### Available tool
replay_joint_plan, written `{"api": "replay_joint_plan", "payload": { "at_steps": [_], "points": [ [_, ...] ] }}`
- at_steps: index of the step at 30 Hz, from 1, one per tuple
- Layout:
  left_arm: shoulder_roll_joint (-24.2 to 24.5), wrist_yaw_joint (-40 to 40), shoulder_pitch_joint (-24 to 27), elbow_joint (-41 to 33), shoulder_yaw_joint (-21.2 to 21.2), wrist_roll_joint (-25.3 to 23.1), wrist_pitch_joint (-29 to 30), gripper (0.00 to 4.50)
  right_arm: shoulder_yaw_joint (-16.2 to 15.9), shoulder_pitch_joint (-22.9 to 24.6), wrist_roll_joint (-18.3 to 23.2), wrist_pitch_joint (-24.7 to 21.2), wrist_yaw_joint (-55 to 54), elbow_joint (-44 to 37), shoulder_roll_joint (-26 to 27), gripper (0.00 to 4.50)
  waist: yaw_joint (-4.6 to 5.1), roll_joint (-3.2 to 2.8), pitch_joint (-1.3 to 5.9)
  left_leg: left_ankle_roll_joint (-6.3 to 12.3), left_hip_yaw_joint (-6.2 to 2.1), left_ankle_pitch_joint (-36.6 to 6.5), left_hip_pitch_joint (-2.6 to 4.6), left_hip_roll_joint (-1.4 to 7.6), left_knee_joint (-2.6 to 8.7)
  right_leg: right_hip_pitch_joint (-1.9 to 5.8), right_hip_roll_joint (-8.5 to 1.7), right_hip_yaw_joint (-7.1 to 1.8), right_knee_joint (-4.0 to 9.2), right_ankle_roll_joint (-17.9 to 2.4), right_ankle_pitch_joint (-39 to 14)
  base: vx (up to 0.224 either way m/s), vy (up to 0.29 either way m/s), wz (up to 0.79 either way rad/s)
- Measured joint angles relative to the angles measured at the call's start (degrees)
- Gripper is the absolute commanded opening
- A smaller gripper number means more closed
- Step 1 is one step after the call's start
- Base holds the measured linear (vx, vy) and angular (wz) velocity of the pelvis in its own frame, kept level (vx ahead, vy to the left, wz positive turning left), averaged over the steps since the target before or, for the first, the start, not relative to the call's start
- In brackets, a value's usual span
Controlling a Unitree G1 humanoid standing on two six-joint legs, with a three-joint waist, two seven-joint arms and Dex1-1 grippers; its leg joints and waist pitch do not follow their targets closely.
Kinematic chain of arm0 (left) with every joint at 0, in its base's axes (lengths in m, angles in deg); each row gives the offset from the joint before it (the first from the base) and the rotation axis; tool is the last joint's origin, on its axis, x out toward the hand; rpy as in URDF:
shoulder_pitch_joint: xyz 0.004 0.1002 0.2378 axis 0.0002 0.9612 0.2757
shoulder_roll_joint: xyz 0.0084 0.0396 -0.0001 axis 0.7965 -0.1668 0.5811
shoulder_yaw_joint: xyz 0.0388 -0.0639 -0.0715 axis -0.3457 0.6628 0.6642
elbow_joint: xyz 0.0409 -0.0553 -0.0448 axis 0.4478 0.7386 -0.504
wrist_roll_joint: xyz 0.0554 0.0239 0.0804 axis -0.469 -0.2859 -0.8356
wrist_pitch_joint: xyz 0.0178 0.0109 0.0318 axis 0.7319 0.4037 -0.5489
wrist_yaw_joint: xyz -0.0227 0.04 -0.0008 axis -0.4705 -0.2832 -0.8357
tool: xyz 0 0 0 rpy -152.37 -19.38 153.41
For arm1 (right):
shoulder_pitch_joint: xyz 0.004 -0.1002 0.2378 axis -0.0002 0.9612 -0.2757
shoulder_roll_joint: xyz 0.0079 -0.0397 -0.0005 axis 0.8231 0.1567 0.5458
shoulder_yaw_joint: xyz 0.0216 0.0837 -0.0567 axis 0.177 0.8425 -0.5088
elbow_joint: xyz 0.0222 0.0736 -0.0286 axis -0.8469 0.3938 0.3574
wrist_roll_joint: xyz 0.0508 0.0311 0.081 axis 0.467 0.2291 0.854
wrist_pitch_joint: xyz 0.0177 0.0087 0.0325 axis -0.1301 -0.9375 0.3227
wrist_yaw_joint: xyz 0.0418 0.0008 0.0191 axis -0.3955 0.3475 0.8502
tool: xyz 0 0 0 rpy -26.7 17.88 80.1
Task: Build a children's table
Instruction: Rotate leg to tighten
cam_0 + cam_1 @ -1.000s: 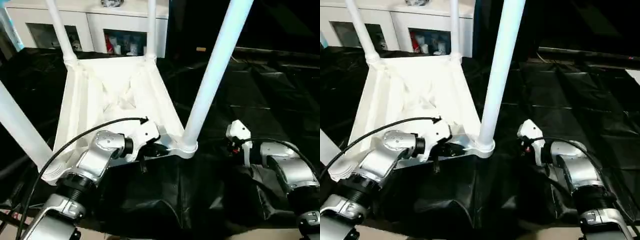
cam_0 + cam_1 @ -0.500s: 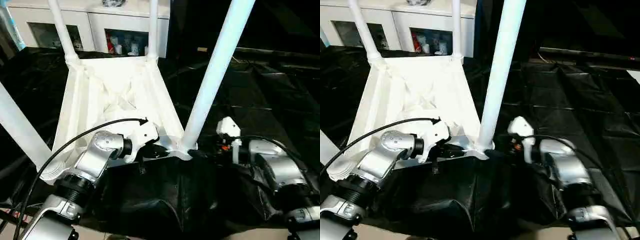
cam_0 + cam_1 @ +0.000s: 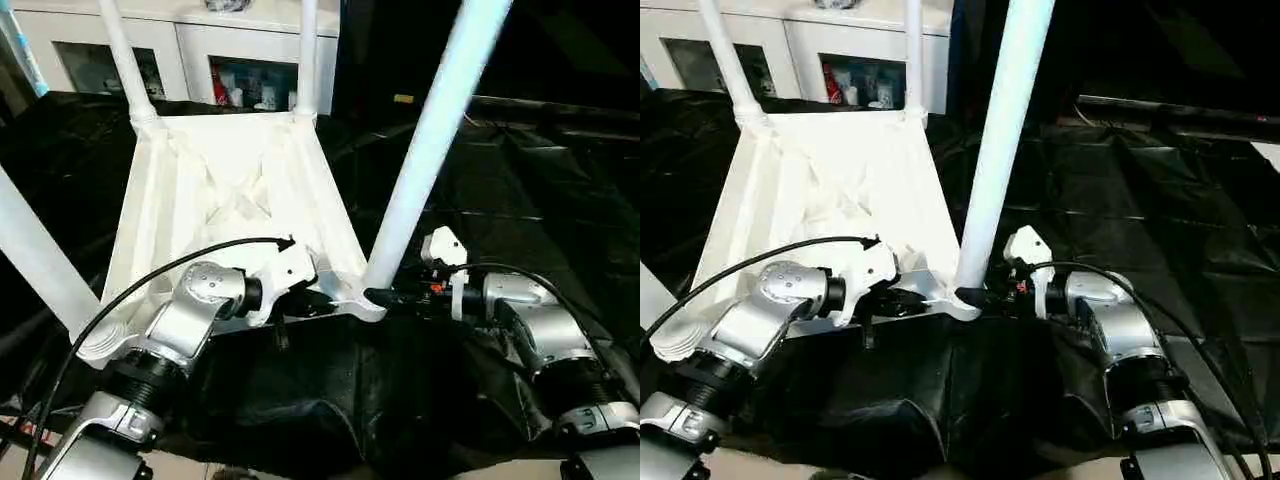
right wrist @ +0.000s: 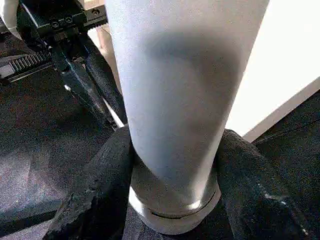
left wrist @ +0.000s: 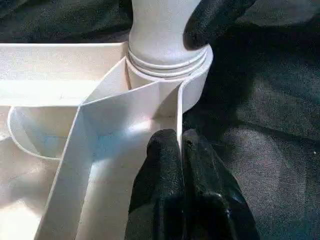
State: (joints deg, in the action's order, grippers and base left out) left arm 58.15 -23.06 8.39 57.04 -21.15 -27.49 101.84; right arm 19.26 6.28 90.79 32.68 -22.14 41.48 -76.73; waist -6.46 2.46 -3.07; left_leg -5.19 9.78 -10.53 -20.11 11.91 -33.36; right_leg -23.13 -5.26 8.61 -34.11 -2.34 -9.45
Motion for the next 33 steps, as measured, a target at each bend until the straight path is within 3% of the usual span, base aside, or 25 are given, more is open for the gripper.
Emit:
{"api": "replay_joint_plan", "payload": {
  "at_steps": [11, 18, 24, 26, 33],
  "points": [
    [-1.0, 3.0, 0.1, 0.5, 0.4, -0.1, 0.7, 0.00, 1.0, 1.5, 0.0, 0.1, -4.5, -0.6, 2.5, 2.07, 0.12, -0.08, 0.03, -0.01, -0.01, 0.0, 0.05, 0.01, -0.15, 0.05, 0.00, -0.02, -0.08, -0.1, 0.1, 0.000, 0.000, 0.00],
    [-6.8, 13.7, -3.7, 6.4, 1.8, -2.4, 4.1, 0.00, 5.4, 2.1, -2.1, 0.2, -25.2, 0.8, 11.5, 2.06, 1.40, -0.30, 0.14, -0.03, -0.04, 0.0, 0.13, -0.01, -0.28, 0.16, 0.00, -0.03, -0.03, 0.0, 0.2, 0.000, 0.000, 0.00],
    [-10.6, 20.9, -5.8, 9.9, 3.1, -4.0, 5.2, 0.00, 6.8, 0.0, -4.8, 1.5, -39.6, 3.5, 17.6, 2.06, 1.67, -0.62, 0.31, -0.03, -0.04, 0.0, 0.12, -0.01, -0.19, 0.13, 0.00, -0.03, 0.03, 0.0, 0.2, 0.000, 0.000, 0.00],
    [-10.9, 21.3, -5.8, 10.0, 3.3, -4.3, 5.2, 0.00, 6.8, -0.4, -5.4, 2.7, -40.6, 4.5, 18.2, 2.76, 1.69, -0.68, 0.32, -0.03, -0.04, 0.0, 0.11, -0.01, -0.17, 0.13, 0.00, -0.02, 0.05, 0.0, 0.2, 0.000, 0.000, 0.00],
    [-9.7, 18.6, -5.6, 9.6, 3.4, -4.3, 4.8, 0.00, 7.2, -0.4, -4.2, 2.0, -36.2, 4.3, 17.9, 3.28, 2.00, -0.75, 0.29, -0.03, -0.04, 0.0, 0.11, 0.00, -0.12, 0.10, 0.02, -0.02, 0.05, 0.0, 0.2, 0.000, 0.000, 0.00]
  ]
}}
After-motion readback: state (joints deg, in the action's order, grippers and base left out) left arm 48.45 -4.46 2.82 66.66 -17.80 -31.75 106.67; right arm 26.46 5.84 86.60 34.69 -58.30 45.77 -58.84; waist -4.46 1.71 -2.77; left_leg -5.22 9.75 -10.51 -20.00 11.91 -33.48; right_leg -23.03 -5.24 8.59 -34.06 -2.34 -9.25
